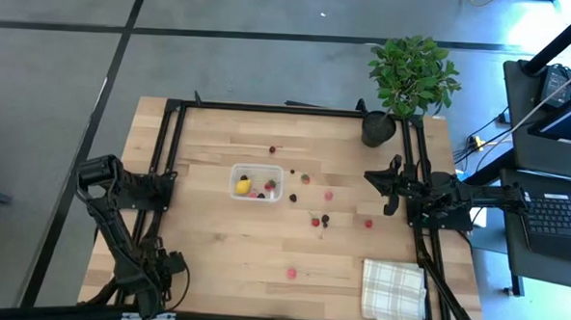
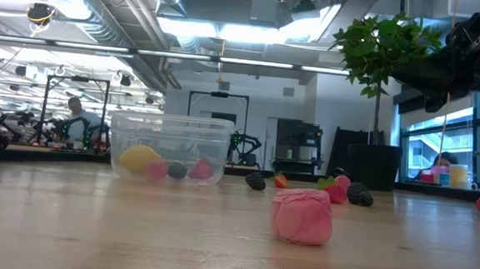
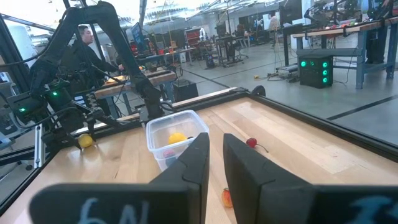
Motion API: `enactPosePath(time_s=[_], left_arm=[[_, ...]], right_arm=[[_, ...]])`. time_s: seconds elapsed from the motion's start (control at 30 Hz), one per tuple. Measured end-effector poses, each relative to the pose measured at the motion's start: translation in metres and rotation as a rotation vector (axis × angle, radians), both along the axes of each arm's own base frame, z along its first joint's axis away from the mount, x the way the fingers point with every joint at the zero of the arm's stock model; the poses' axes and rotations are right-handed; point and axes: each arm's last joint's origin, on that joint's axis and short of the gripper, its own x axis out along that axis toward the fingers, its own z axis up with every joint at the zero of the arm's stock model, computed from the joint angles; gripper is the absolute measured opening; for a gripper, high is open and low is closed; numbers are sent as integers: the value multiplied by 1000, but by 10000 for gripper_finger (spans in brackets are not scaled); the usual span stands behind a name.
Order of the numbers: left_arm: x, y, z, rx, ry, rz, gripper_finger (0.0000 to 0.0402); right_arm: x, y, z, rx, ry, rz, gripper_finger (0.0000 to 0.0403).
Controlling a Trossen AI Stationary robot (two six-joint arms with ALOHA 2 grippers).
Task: Pick and placing Produce into tupperware
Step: Put the lemon into the transparent bin
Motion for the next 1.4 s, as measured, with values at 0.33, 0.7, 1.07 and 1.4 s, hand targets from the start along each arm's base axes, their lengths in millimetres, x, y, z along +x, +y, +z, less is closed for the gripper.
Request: enactPosePath(time_s=[0.33,0.7,1.07,1.4], left_arm=[[20,9,0,-24,46,60,215],[63,34,0,-62,78,-12,215],[103,58,42,46,-253,-154,206],[125,107,87,349,-533,-194,206]], right_arm=[[0,0,0,-9,2,-1,51],[0,0,0,-23,5,-2,51],[0,0,0,-28,7,-2,51],[0,0,0,-28,7,-2,51]])
